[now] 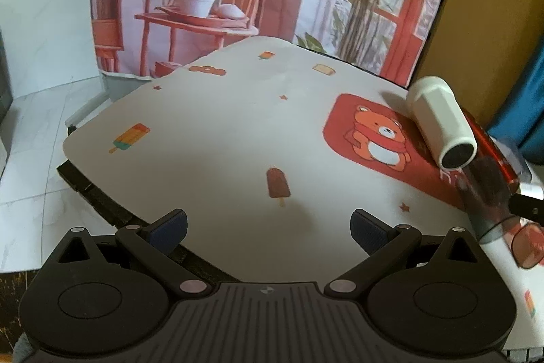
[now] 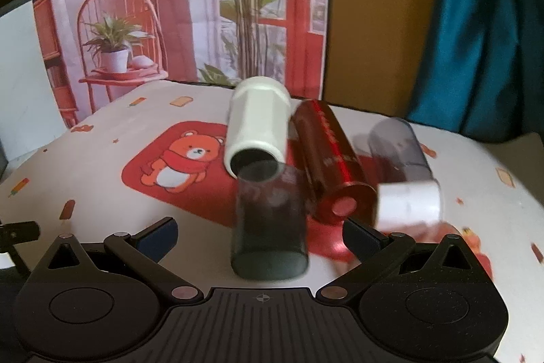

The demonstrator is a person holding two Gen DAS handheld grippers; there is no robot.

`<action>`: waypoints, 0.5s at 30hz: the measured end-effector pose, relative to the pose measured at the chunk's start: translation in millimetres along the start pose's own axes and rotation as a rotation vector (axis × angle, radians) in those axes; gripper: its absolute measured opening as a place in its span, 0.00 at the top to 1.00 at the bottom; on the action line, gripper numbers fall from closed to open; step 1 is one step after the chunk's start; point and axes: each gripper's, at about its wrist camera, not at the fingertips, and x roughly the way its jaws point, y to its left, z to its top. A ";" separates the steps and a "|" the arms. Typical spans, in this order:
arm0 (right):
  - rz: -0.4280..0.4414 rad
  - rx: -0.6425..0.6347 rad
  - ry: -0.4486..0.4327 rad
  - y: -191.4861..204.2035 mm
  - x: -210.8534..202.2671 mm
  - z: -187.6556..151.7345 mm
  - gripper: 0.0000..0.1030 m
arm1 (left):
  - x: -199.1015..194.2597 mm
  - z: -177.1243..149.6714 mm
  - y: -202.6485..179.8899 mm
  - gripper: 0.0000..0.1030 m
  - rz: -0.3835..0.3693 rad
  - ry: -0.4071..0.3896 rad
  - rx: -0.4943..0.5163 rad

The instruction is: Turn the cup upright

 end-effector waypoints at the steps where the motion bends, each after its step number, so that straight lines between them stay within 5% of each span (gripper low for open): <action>1: 0.003 -0.001 -0.003 0.2 4.1 0.7 0.01 | 0.6 -0.2 2.2 0.00 0.003 0.001 -0.010; 8: -0.039 -0.048 0.072 3.3 38.2 2.1 0.15 | 6.8 3.0 22.0 0.00 0.035 -0.005 -0.108; 11: -0.047 -0.008 0.113 -2.6 45.0 -2.4 0.39 | 9.5 4.5 25.0 0.00 0.043 0.002 -0.134; 15: -0.048 0.044 0.127 1.1 43.2 -4.6 0.41 | 11.8 5.1 29.8 0.00 0.060 0.004 -0.159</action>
